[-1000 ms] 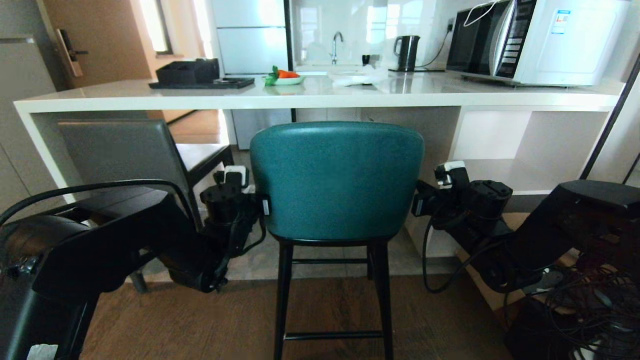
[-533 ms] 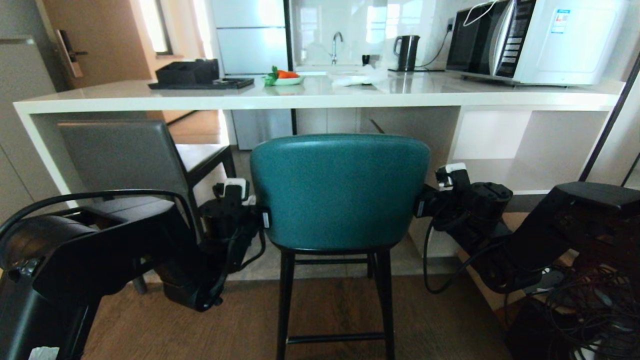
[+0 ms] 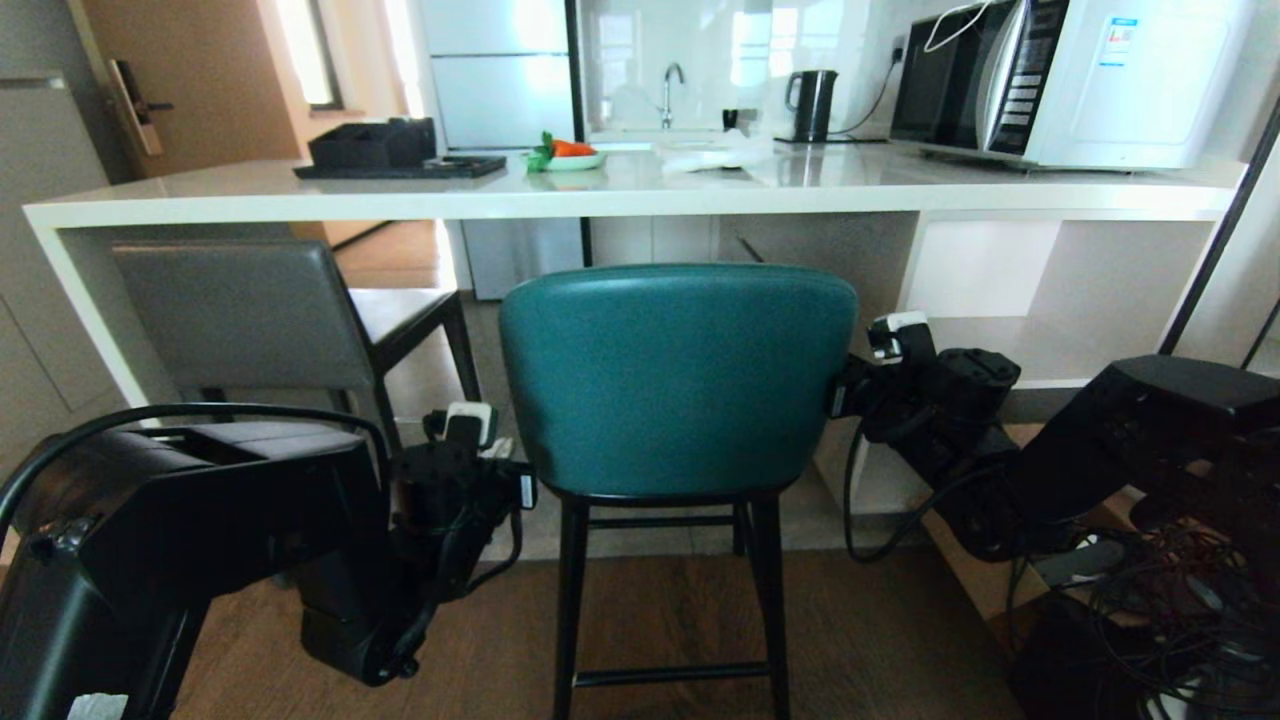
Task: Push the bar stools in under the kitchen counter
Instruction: Push the blue chair back under the dining table
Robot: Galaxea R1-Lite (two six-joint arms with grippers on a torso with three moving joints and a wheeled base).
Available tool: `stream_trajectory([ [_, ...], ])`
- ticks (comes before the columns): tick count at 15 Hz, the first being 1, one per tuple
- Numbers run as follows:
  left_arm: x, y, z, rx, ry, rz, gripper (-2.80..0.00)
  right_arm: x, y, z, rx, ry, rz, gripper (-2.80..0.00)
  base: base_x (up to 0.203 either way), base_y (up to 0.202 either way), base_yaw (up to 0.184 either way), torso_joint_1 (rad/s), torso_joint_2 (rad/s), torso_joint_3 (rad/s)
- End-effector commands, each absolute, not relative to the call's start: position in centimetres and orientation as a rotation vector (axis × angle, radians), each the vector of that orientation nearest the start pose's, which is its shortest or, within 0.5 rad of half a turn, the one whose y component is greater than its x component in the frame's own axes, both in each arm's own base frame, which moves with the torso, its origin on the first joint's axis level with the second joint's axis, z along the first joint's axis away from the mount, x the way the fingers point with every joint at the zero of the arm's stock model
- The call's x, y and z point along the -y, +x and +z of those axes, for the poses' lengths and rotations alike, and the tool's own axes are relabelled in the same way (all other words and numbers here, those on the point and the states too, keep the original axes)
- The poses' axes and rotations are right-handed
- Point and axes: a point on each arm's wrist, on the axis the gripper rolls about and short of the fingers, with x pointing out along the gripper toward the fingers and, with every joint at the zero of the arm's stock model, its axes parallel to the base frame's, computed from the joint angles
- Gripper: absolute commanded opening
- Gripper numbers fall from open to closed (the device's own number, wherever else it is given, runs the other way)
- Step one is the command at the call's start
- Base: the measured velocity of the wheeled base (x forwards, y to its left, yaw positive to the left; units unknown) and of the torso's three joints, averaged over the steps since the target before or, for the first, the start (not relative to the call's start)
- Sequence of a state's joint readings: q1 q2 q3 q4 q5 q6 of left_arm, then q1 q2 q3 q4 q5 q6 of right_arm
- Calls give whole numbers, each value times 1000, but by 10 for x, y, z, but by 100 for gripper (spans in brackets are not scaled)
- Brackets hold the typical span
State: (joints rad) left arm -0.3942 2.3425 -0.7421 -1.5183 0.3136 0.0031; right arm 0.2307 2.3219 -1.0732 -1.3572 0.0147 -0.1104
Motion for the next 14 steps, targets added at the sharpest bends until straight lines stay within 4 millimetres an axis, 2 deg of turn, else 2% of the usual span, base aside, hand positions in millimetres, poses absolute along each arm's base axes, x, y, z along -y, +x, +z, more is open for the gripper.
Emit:
stream_trajectory([
  [1,136,355,34,-58,24,-68,-280,-108,428,87,141,-116,251,-280,0,0,0,0,0,0],
  [4,130,356,35,-59,24,-53,-280,-113,423,81,123,-118,264,-280,0,0,0,0,0,0],
  [7,113,357,51,-26,12,-22,-280,-107,417,76,122,-118,252,-280,0,0,0,0,0,0],
  [9,98,360,53,-25,10,1,-280,-98,409,68,116,-120,238,-280,0,0,0,0,0,0],
  [11,83,365,51,-31,11,10,-280,-79,407,58,106,-122,202,-280,0,0,0,0,0,0],
  [14,79,374,54,1,4,14,-280,-74,410,67,135,-120,188,-280,0,0,0,0,0,0],
])
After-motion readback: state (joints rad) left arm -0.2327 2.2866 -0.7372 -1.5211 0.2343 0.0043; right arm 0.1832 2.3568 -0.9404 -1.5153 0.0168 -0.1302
